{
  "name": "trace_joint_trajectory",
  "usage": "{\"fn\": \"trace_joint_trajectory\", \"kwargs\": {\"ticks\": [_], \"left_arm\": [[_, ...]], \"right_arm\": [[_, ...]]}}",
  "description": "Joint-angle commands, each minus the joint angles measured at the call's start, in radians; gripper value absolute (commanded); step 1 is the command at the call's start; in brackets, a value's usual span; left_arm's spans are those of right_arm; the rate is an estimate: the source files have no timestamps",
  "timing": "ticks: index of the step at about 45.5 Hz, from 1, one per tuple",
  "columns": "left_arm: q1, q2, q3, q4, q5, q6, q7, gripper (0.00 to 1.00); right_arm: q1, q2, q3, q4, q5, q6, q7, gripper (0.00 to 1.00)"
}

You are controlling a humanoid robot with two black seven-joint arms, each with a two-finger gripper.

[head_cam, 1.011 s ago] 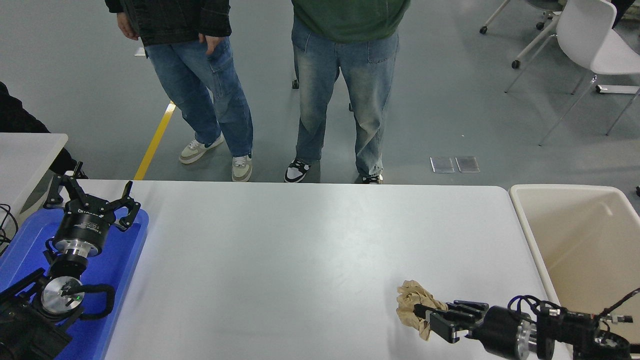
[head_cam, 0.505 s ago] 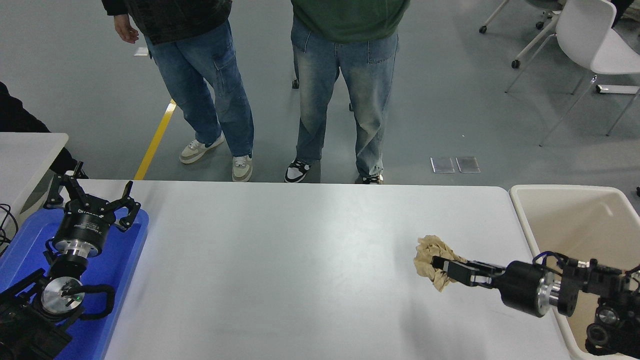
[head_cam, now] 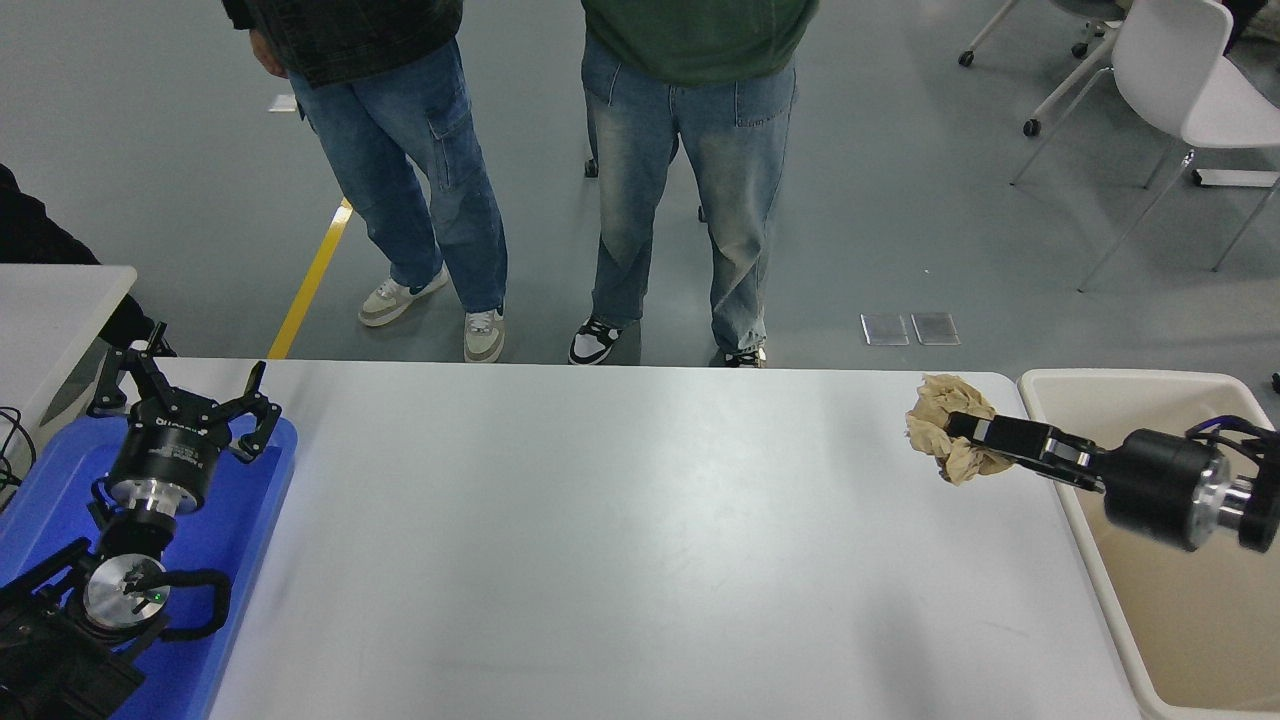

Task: Clean the table surface

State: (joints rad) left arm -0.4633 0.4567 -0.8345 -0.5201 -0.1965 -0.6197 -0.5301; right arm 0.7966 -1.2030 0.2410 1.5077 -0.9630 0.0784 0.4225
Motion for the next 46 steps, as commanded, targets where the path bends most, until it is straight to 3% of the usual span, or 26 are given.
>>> {"fn": "trace_joint_trajectory", "kwargs": {"ticks": [1, 19, 46], "left_arm": [[0.000, 0.000, 0.000, 0.000, 0.000, 0.000, 0.001, 1.00], [0.000, 0.000, 0.000, 0.000, 0.000, 0.000, -0.001, 1.00], [0.000, 0.000, 0.000, 0.000, 0.000, 0.000, -0.001, 1.00]], "right_arm": [[0.000, -0.066, 0.054, -0.078, 0.072, 0.064, 0.024, 0.00], [-0.020, -0.027, 0.035, -0.311, 0.153, 0.096, 0.068, 0.00], [-0.091, 0.186, 0.024, -0.808, 0.195, 0.133, 0.094, 0.00]]}}
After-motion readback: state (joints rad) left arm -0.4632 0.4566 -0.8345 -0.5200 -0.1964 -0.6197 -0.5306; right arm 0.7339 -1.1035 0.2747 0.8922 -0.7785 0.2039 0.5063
